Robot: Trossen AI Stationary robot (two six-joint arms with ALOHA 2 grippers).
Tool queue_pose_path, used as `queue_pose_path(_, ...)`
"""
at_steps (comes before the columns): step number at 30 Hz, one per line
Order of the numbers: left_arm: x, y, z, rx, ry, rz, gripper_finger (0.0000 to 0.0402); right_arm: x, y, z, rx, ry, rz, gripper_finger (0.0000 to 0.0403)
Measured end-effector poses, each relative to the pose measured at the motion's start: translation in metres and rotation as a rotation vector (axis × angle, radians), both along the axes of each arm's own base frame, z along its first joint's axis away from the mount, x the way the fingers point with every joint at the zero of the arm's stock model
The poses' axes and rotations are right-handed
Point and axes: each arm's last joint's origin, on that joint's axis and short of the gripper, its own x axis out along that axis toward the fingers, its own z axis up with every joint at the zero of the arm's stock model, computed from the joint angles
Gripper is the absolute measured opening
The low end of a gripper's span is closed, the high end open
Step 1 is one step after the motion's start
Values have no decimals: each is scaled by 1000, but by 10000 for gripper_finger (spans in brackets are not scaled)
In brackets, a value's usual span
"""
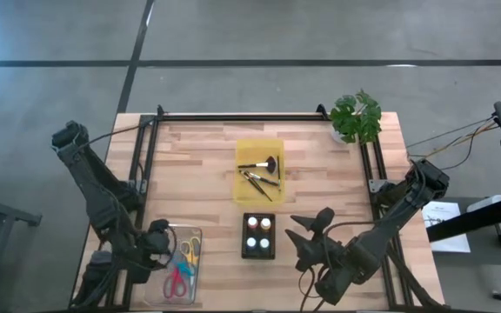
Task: Pick & Place Paint Supplies
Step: Return to Home Position
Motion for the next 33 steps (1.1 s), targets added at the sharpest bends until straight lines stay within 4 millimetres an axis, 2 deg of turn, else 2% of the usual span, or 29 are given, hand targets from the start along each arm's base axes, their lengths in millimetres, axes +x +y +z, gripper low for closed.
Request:
queue_pose_path(4, 2, 6, -3, 46, -253, -21, 191, -2, 1, 0, 4, -1, 0, 226)
queue_pose_path(7, 7, 17, -19, 47, -428, -58, 191, -2, 1, 0, 4, -1, 0, 226)
queue_pose_path(11, 15, 46, -49, 35, -598, -57, 180, -2, 1, 0, 4, -1, 0, 226)
queue_pose_path(15, 18, 76, -63, -25, -690, -70, 149, -3, 0, 1, 16, -11, -3, 226)
queue_pose_path(21, 15, 102, -60, 52, -796, -108, 103, -3, 0, 2, 25, -19, -6, 226)
queue_pose_path(27, 6, 110, -57, 212, -843, -116, 78, -3, 0, 2, 43, -27, -10, 226)
queue_pose_path(33, -3, 116, -58, 253, -902, -109, 75, -3, 0, 3, 58, -38, -14, 226)
